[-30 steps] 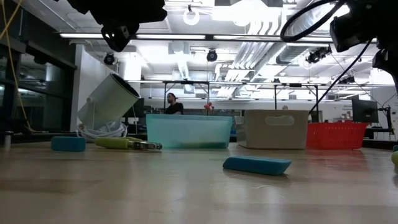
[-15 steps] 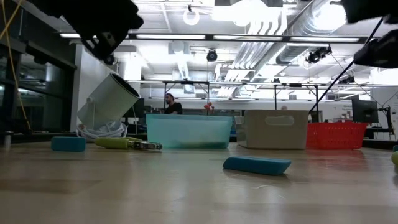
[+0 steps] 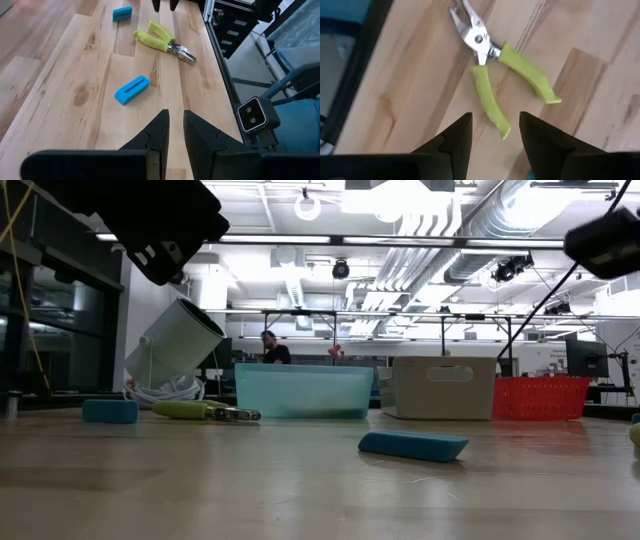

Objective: Pick & Place School Supplies
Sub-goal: Put the right green puncher into the gray bin

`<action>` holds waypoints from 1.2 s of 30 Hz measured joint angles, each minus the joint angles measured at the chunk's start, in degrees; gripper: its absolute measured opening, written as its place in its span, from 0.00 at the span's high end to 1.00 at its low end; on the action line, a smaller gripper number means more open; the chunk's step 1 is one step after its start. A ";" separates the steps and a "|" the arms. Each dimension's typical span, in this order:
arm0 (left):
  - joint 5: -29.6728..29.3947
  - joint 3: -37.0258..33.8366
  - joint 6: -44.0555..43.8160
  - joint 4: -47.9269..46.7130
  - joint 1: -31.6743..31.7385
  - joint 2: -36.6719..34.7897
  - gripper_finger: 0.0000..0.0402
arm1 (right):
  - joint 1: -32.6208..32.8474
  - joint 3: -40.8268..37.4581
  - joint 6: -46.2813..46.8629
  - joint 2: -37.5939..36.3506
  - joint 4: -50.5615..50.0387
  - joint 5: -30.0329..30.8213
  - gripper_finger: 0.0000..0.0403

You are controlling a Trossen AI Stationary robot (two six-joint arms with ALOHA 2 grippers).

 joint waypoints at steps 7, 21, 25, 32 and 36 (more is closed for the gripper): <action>0.02 0.00 0.00 -0.01 0.00 0.00 0.87 | -0.24 0.00 -2.26 4.25 0.37 -0.03 0.61; 0.20 -0.02 0.00 0.02 0.00 0.00 0.87 | -0.22 0.22 -4.91 11.70 1.07 -1.03 0.61; 0.20 -0.02 -0.02 0.03 0.00 0.00 0.87 | -0.20 0.15 -4.94 11.44 1.09 -0.23 0.61; 0.18 -0.02 0.00 0.03 0.00 0.00 0.87 | -0.22 0.13 -4.94 11.49 1.11 -0.17 0.61; 0.17 -0.02 0.00 0.03 0.00 0.00 0.87 | -0.22 0.11 -4.94 11.51 1.11 -0.12 0.61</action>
